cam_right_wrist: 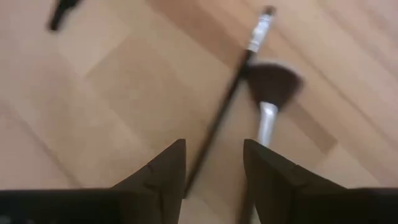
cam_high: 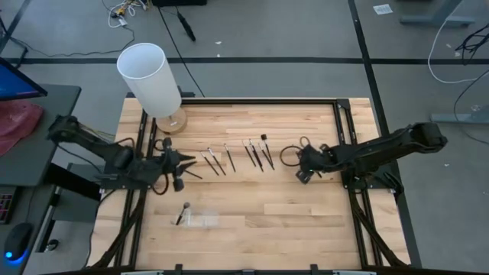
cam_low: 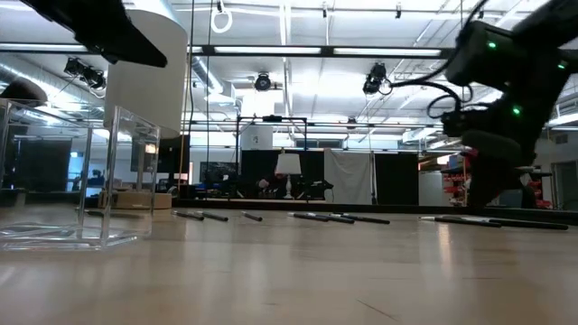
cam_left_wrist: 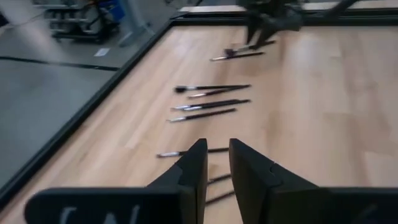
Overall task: Put items in baskets/containers
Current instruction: Put the highlighter brush into the transparent organizer
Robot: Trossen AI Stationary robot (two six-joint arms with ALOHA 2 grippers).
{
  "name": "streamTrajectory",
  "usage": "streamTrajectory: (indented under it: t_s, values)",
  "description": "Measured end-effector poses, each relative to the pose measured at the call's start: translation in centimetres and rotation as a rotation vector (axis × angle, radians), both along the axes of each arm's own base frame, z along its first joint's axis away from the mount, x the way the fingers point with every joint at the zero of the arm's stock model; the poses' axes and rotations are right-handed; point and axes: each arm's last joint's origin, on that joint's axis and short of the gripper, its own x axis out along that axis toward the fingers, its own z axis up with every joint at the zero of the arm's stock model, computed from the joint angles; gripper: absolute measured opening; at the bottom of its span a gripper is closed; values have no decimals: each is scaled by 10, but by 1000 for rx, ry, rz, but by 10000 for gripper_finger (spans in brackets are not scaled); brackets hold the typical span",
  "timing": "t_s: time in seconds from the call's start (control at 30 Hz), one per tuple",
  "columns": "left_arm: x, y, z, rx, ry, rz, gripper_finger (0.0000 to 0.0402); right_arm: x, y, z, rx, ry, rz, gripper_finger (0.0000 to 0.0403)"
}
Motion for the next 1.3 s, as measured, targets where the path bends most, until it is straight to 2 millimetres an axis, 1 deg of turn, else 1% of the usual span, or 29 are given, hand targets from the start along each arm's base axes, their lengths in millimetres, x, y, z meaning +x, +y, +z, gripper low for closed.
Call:
streamTrajectory:
  t_s: [0.17, 0.23, 0.37, 0.5, 0.57, 0.63, 0.73, 0.83, 0.87, 0.93, 1.0, 1.1, 1.2, 1.3]
  values:
    - [4, 10, 2, 4, -19, 62, 61, -18, -2, 2, -107, -77, -64, 165]
    - [6, 11, 1, 1, -11, 64, 60, -25, -4, -1, -133, -86, -103, 165]
    - [11, 10, -3, 5, 14, 65, 59, -35, -7, -19, -113, -111, -137, 165]
    - [17, 7, -9, 19, 51, 65, 60, -42, -7, -40, -89, -180, -139, 162]
    - [21, 6, -12, 25, 68, 65, 60, -46, -7, -47, -97, -213, -165, 153]
    - [25, 4, -15, 29, 74, 65, 60, -50, -8, -52, -102, -224, -192, 132]
    - [31, 2, -18, 50, 89, 55, 60, -51, -9, -54, -117, -218, -178, 84]
    - [36, 0, -22, 74, 103, 43, 60, -50, -9, -54, -132, -207, -143, 28]
    - [38, -1, -23, 81, 111, 41, 60, -50, -8, -54, -134, -206, -136, 17]
    - [41, -2, -27, 90, 130, 40, 60, -50, -9, -54, -135, -209, -137, 13]
    - [43, -3, -30, 94, 141, 40, 60, -49, -9, -53, -136, -227, -142, 22]
    - [46, -3, -33, 102, 160, 39, 60, -44, -8, -51, -150, -277, -105, 24]
    - [48, -4, -35, 96, 161, 34, 60, -36, -7, -46, -168, -354, -49, 12]
    - [50, -2, -35, 50, 170, -23, 60, -27, -8, -37, -229, -452, -20, 7]
